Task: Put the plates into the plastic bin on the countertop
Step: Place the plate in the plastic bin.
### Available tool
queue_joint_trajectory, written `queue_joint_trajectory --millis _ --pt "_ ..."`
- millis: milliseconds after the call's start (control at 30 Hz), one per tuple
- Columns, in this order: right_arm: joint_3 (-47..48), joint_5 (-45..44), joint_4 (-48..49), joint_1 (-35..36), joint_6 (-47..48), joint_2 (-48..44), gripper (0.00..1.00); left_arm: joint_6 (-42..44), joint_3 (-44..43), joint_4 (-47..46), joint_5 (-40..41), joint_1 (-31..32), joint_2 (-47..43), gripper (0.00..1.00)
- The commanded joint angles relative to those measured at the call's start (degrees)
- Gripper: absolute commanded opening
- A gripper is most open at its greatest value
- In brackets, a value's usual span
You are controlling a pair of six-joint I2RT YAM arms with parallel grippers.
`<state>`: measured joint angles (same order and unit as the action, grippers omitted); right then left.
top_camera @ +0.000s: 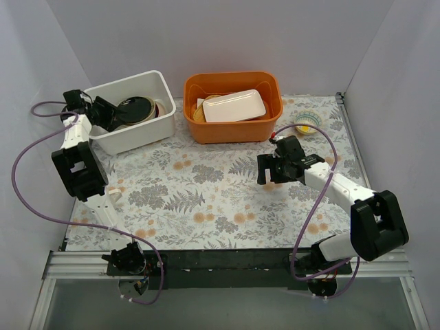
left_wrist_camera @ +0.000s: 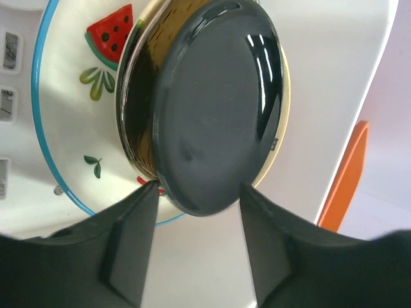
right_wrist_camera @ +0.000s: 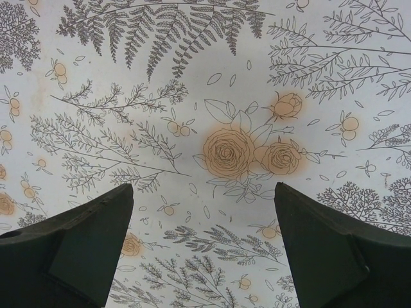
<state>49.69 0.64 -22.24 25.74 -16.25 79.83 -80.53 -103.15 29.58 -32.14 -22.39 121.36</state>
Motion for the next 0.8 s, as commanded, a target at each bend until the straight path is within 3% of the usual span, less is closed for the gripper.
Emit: queue_joint_trajectory --millis 0,33,67,167,267,533,767 --pt "-0.7 0.9 1.7 -0.2 0.7 -1.1 0.98 2.6 -2.5 0.2 0.8 0.2 -5.8 0.59" --pt "-0.6 0.9 1.7 -0.2 0.9 -1.2 0.98 2.9 -2.3 0.0 0.5 0.2 -6.5 0.71" --pt "-0.6 1.1 1.5 -0.2 1.0 -1.3 0.98 3.3 -2.6 0.2 0.2 0.2 -7.9 0.76" --pt "-0.6 1.0 1.4 -0.2 1.1 -2.0 0.98 3.6 -2.7 0.0 -0.6 0.3 -10.4 0.89" --pt "-0.3 1.2 1.1 -0.2 1.0 -3.2 0.98 3.2 -2.4 -1.2 -1.5 0.7 -13.8 0.96" --pt "0.7 -0.1 -1.1 -0.2 1.4 -6.3 0.98 5.6 2.2 -3.8 -2.4 6.6 -24.8 0.98" --pt "0.3 -0.4 -2.8 -0.2 1.5 -10.0 0.98 14.8 3.8 2.2 4.8 20.9 -29.9 0.98"
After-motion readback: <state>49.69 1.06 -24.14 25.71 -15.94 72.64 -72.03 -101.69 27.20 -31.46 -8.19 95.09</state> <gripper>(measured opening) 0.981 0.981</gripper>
